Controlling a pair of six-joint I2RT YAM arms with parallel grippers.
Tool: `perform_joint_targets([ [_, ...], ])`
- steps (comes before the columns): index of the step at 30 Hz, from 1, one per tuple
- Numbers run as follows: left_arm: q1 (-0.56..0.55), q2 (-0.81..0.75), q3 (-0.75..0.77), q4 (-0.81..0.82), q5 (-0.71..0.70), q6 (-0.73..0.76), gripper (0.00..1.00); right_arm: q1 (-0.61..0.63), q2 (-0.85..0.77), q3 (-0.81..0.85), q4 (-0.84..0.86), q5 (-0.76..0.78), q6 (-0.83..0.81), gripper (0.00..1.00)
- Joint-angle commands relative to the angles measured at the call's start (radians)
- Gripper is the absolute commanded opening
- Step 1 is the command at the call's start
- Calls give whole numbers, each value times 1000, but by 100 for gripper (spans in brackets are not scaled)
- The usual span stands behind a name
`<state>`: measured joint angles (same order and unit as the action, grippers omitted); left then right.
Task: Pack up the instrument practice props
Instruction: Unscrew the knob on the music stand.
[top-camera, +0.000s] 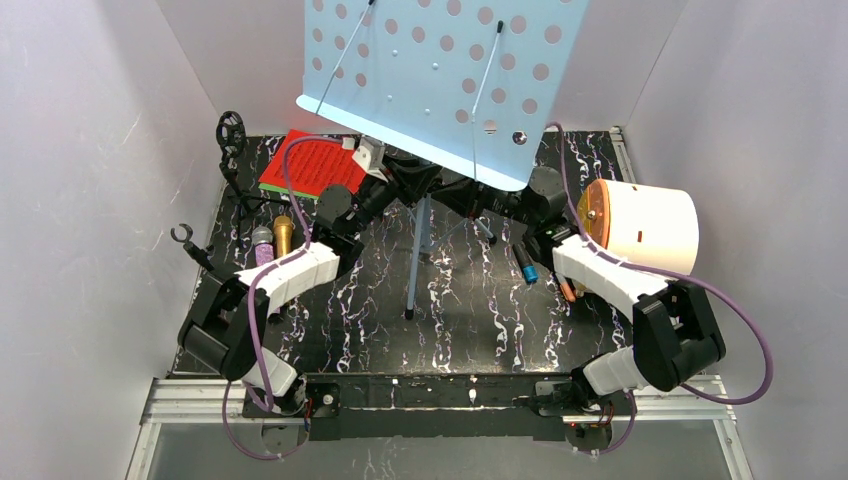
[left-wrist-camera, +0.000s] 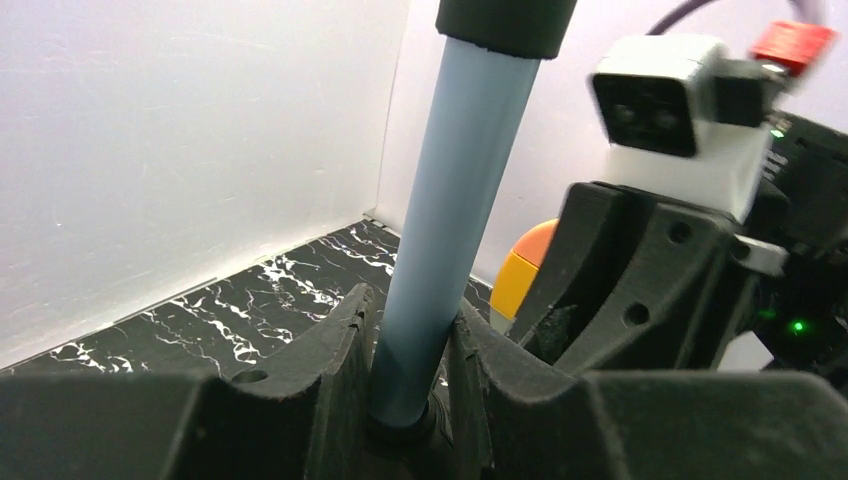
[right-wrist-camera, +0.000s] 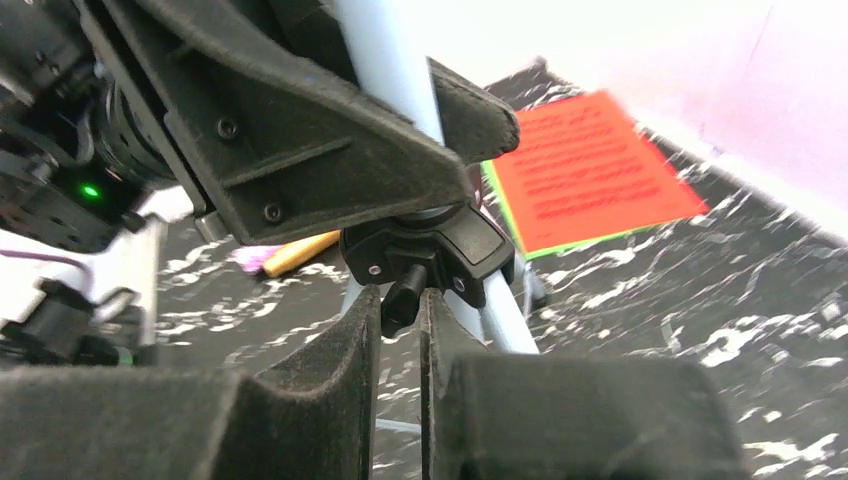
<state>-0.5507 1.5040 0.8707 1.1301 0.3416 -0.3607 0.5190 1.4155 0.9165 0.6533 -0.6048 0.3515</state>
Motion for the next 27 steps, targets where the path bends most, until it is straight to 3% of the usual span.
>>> perform_joint_targets([
  [1, 0, -30, -39, -58, -16, -63, 0, 36, 0, -91, 152, 26, -381, 1],
  [9, 0, -55, -20, -180, -50, -79, 0, 66, -37, -152, 99, -11, -825, 1],
  [20, 0, -101, 57, -410, -87, -105, 0, 181, -131, -147, -84, 224, -1497, 1],
  [27, 0, -110, 97, -518, -114, -134, 0, 298, -130, -166, -37, 444, -1902, 1],
])
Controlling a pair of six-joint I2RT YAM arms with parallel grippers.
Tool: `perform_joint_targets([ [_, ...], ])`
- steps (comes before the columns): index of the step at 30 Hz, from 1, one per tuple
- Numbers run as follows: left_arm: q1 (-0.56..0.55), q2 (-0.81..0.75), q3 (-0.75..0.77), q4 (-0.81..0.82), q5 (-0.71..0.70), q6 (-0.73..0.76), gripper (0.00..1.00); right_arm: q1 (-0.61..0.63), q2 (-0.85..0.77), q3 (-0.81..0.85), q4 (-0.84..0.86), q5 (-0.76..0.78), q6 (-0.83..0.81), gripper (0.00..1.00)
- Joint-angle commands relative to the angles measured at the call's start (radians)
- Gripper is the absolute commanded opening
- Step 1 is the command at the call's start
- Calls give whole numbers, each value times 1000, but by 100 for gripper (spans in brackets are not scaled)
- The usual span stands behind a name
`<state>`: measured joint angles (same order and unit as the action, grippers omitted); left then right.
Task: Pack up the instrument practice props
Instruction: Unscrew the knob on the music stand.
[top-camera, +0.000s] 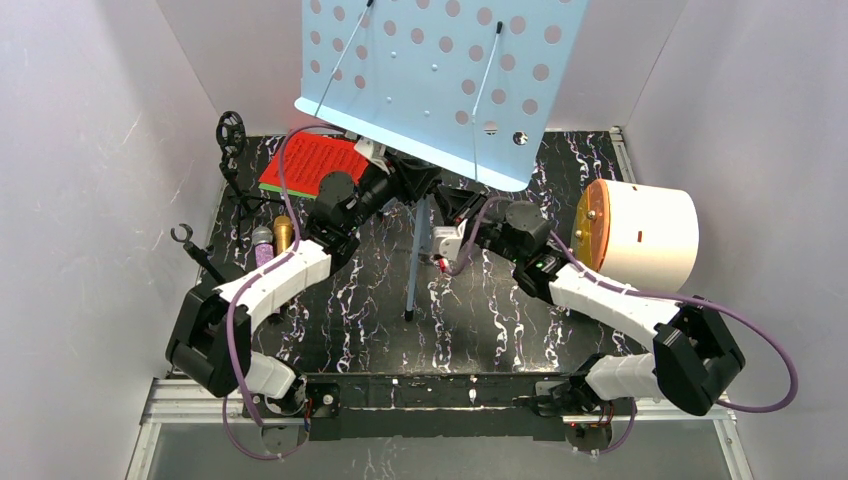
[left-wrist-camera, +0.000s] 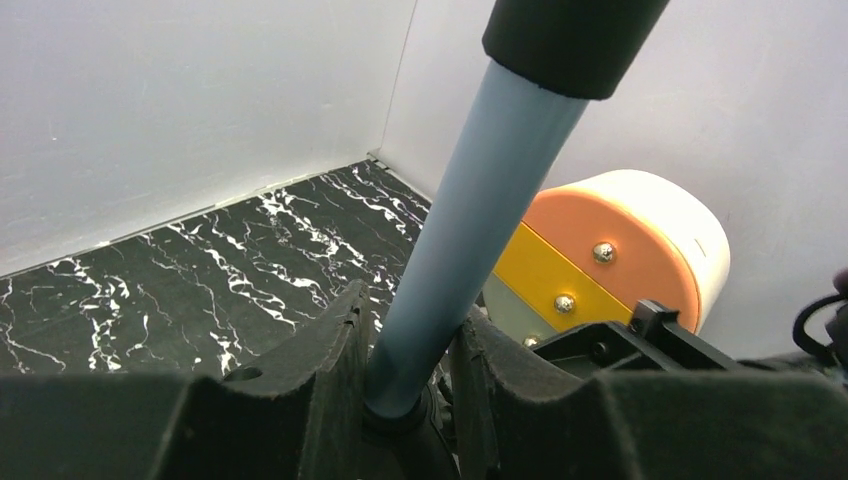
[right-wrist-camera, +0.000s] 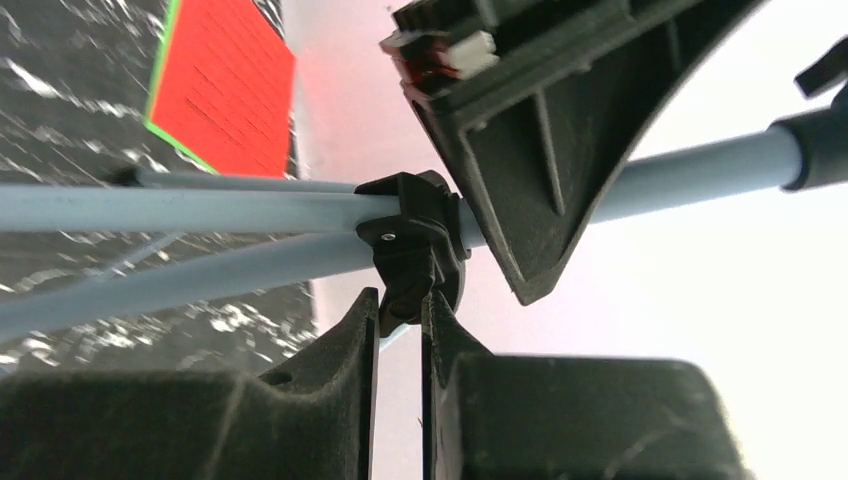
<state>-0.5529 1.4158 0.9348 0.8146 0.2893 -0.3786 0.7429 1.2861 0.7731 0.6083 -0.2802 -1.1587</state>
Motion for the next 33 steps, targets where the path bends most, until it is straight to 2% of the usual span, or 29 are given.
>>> perform_joint_targets([
  [1, 2, -21, 38, -214, -65, -119, 0, 89, 7, -20, 20, 151, -436, 1],
  [6, 3, -21, 67, -288, -102, -155, 0, 134, 51, 6, 53, 244, -605, 1],
  [9, 2, -24, 86, -334, -119, -158, 0, 142, 66, -34, 185, 244, -687, 1],
  [12, 2, -26, 82, -336, -118, -157, 0, 151, 45, -54, 226, 225, -622, 1],
  [13, 2, -26, 79, -333, -118, -155, 0, 151, 31, -57, 225, 205, -556, 3],
  [17, 2, -27, 63, -301, -100, -141, 0, 151, -44, -77, 174, 138, -237, 22],
  [20, 2, -31, 39, -259, -77, -132, 0, 151, -88, -101, 164, 116, 9, 40],
  [24, 2, -29, 25, -232, -53, -111, 0, 150, -181, -168, 252, 107, 417, 61],
  [30, 2, -29, 13, -209, -29, -97, 0, 149, -250, -207, 264, 262, 1003, 83],
  [32, 2, -32, 7, -200, -24, -95, 0, 148, -254, -219, 295, 398, 1214, 87],
  [33, 2, -33, 4, -194, -22, -97, 0, 147, -252, -221, 314, 417, 1316, 88],
])
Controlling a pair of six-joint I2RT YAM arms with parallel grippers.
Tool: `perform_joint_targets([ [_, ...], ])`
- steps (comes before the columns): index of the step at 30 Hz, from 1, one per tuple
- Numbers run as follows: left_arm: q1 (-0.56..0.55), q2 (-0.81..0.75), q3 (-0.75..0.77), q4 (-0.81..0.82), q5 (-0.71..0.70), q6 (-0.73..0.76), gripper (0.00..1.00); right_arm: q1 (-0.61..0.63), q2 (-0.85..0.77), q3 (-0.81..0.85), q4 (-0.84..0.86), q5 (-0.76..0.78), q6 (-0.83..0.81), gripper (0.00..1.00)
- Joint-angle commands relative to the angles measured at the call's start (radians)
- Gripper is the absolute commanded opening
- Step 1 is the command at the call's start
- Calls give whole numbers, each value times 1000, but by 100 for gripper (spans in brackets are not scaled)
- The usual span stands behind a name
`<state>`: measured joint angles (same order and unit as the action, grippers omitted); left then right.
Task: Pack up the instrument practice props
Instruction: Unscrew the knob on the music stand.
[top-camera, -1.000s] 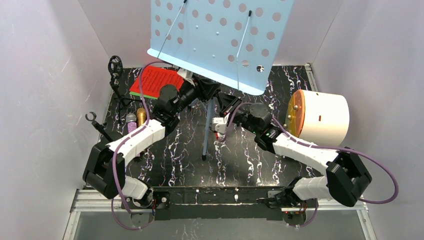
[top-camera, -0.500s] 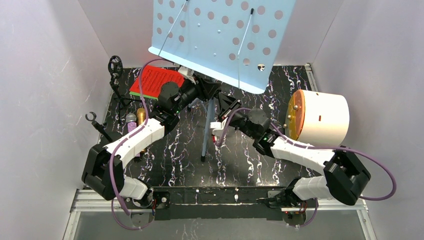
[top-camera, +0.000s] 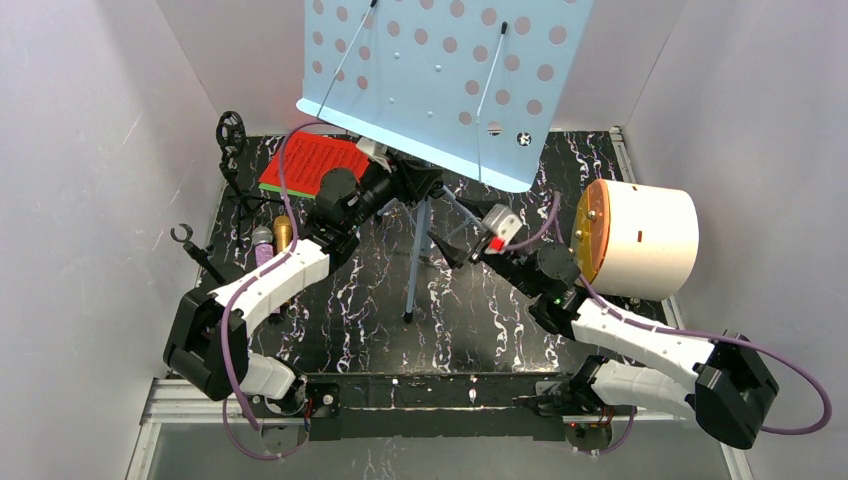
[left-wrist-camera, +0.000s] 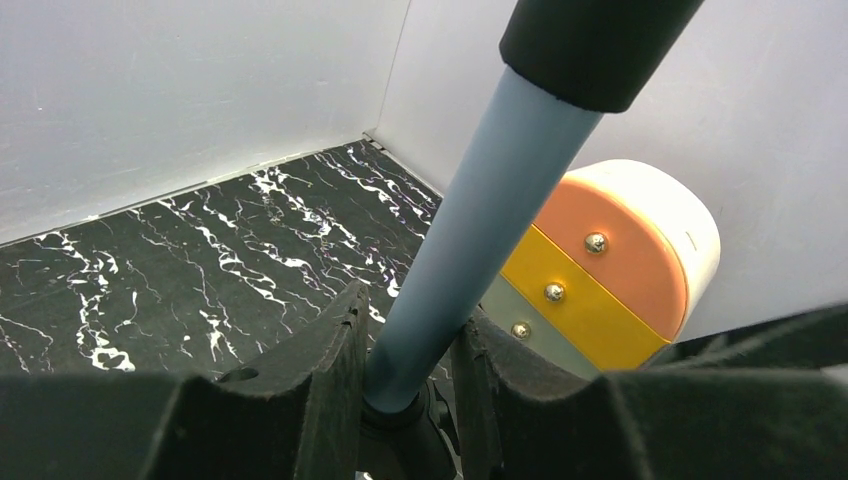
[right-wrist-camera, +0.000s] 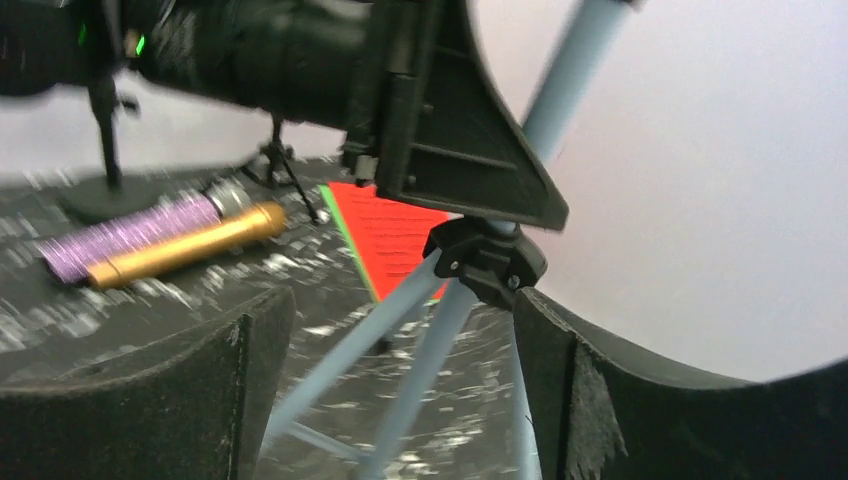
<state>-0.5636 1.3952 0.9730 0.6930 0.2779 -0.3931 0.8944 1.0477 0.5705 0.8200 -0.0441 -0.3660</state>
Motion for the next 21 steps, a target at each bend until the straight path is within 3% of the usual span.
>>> perform_joint_targets([
  [1, 13, -13, -36, -69, -7, -82, 0, -7, -11, -18, 115, 186, 598, 88],
  [7, 13, -17, -33, -69, -4, -81, 0, -19, 5, 21, 54, 348, 1002, 88],
  [15, 13, -15, -37, -66, 2, -84, 0, -97, 83, 144, -154, 360, 1270, 79],
  [21, 13, -12, -36, -66, 8, -90, 0, -150, 150, 201, -186, 276, 1356, 68],
])
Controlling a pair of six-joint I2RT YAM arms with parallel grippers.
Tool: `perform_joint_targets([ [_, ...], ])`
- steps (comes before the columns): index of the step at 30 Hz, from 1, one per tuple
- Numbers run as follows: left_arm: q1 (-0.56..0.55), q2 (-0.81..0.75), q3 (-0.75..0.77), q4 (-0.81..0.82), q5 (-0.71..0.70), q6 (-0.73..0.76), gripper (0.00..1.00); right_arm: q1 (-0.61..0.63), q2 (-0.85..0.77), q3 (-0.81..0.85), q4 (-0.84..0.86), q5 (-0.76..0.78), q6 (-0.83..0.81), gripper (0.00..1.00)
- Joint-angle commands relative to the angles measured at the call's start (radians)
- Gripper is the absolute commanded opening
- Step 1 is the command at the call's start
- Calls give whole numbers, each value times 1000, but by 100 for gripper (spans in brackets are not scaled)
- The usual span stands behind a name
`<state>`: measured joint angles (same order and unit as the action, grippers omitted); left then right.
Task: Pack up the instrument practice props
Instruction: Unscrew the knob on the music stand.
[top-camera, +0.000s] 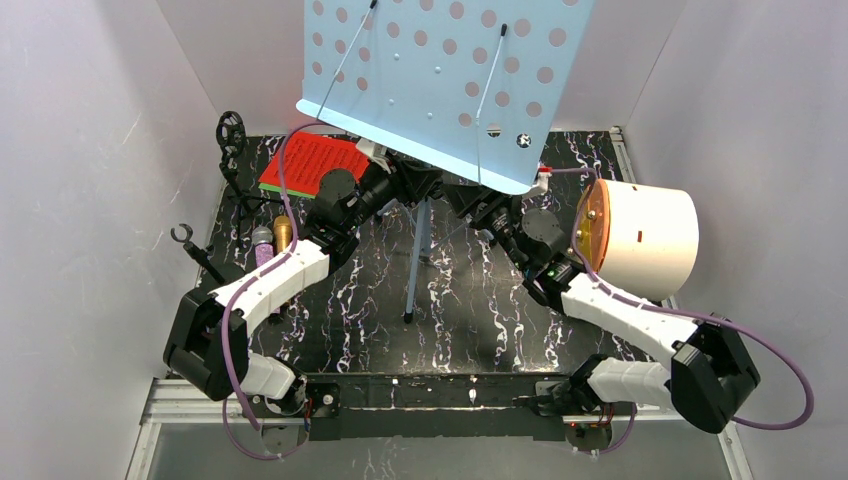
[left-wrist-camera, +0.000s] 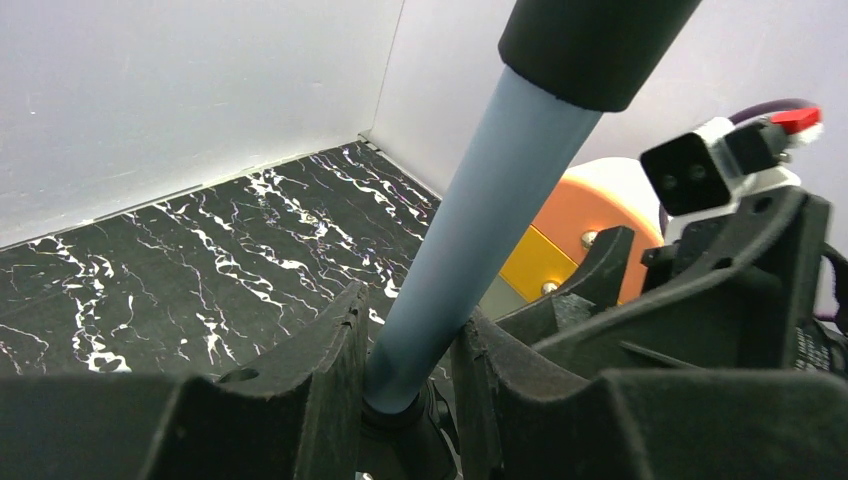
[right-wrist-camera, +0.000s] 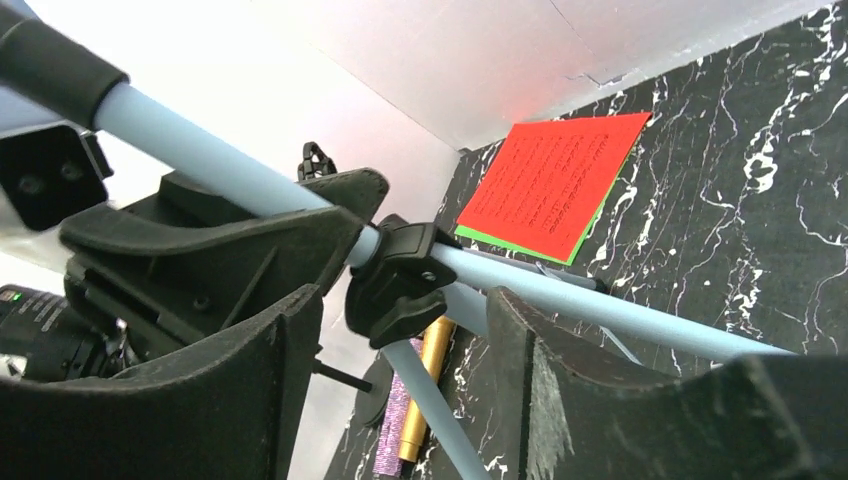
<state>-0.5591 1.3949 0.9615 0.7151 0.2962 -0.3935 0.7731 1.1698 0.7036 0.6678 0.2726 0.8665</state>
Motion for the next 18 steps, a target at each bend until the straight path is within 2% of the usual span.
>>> perform_joint_targets([
  [1, 8, -10, -25, -88, -10, -90, 0, -37, 39, 73, -38, -60, 139, 67],
  [5, 8, -7, -24, -88, -7, -88, 0, -58, 71, 80, -39, -126, 179, 56],
  [18, 8, 10, -18, -88, 4, -87, 0, -61, 115, 102, -14, -248, 184, 43],
])
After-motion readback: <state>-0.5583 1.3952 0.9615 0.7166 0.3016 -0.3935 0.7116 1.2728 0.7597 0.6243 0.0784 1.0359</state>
